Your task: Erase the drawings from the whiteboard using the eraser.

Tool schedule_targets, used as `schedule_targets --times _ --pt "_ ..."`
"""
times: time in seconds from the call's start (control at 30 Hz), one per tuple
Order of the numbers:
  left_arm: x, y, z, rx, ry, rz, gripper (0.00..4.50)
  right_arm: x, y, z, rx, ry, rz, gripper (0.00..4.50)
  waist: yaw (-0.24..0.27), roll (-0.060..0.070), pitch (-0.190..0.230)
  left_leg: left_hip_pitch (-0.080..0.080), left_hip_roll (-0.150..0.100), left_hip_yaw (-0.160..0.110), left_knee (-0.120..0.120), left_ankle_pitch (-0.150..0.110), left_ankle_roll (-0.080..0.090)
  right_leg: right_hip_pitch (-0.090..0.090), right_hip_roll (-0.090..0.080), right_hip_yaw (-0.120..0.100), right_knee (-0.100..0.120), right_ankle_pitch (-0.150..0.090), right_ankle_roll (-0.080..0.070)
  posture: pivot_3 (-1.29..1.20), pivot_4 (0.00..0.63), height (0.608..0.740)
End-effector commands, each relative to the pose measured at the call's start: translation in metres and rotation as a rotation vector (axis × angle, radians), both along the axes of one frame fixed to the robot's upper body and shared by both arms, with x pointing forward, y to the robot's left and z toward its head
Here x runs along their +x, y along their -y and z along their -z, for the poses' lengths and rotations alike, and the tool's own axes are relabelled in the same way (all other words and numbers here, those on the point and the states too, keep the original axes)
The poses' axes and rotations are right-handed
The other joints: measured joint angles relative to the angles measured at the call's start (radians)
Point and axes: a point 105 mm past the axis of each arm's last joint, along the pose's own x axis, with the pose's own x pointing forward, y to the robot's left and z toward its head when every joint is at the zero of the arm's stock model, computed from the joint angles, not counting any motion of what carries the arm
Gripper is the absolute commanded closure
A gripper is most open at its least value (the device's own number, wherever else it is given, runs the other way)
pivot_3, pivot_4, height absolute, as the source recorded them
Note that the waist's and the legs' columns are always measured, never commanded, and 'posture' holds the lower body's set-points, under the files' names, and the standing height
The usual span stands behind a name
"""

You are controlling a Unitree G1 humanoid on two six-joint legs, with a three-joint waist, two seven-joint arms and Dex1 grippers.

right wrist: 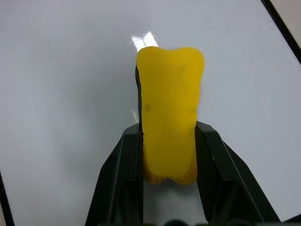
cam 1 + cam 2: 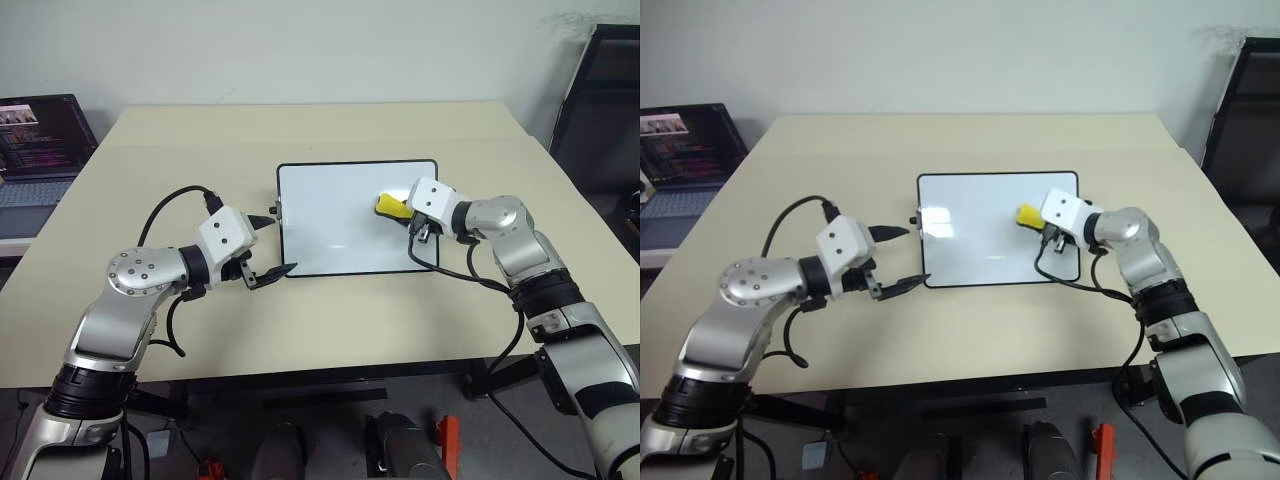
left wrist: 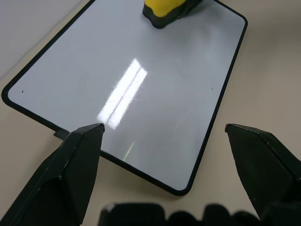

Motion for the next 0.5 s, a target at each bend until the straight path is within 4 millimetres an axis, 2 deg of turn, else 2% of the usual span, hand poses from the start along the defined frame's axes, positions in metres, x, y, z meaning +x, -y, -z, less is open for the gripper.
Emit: schedule_targets --times 0.03,0.17,0.27,0.33,0.37,0.43,0.47,0.5 --pt "-0.001 0.000 -0.014 0.012 0.056 0.001 0.00 -0.002 0.004 0.000 -0.002 -0.022 0.003 3.41 0.000 0.000 0.000 0.000 0.000 0.000 0.000 0.000 0.000 0.000 0.000 0.000 0.000 0.000 0.000 0.00 0.150 0.740" --pt "0.000 0.001 -0.015 0.012 0.057 0.003 0.00 -0.006 0.004 -0.001 -0.002 -0.024 -0.029 3.41 0.001 0.000 0.000 0.000 0.000 0.000 0.000 0.000 0.000 0.000 0.000 0.000 0.000 0.000 0.000 0.00 0.150 0.740" --pt "-0.001 0.001 -0.014 0.012 0.056 0.005 0.00 -0.012 0.001 -0.013 0.030 -0.002 -0.069 3.41 0.002 0.000 0.000 -0.001 0.000 0.000 -0.001 0.000 0.000 -0.001 0.000 -0.001 -0.001 0.000 0.000 0.00 0.150 0.740" --pt "0.000 0.001 -0.017 0.010 0.060 0.006 0.00 -0.017 0.000 -0.053 0.140 0.047 -0.087 3.41 0.003 0.001 0.001 -0.002 0.000 0.000 -0.001 0.000 0.000 -0.002 0.000 -0.001 -0.001 0.000 0.000 0.00 0.150 0.740" --pt "0.000 0.002 -0.020 0.003 0.066 0.009 0.00 -0.021 0.004 -0.083 0.214 0.095 -0.094 3.41 0.003 0.002 0.002 -0.004 0.000 0.000 0.000 0.000 0.000 -0.003 0.000 0.000 -0.001 0.000 0.000 0.00 0.150 0.740" --pt "0.000 0.004 -0.024 -0.008 0.074 0.016 0.00 -0.030 0.011 -0.117 0.300 0.150 -0.101 3.41 0.005 0.003 0.004 -0.006 0.000 0.000 0.000 0.000 0.000 -0.006 0.000 0.000 0.000 0.000 0.001 0.00 0.150 0.740" --pt "0.001 0.008 -0.029 -0.036 0.074 0.027 0.00 -0.035 0.025 -0.142 0.364 0.194 -0.087 3.41 0.006 0.003 0.004 -0.006 0.000 0.000 0.000 0.000 0.000 -0.006 0.000 0.000 0.000 0.000 0.001 0.00 0.150 0.740" --pt "0.001 0.010 -0.033 -0.054 0.071 0.035 0.00 -0.040 0.034 -0.157 0.404 0.219 -0.077 3.41 0.007 0.003 0.004 -0.006 0.000 -0.001 -0.001 0.000 0.000 -0.006 0.000 -0.001 0.000 0.000 0.000 0.00 0.150 0.740"
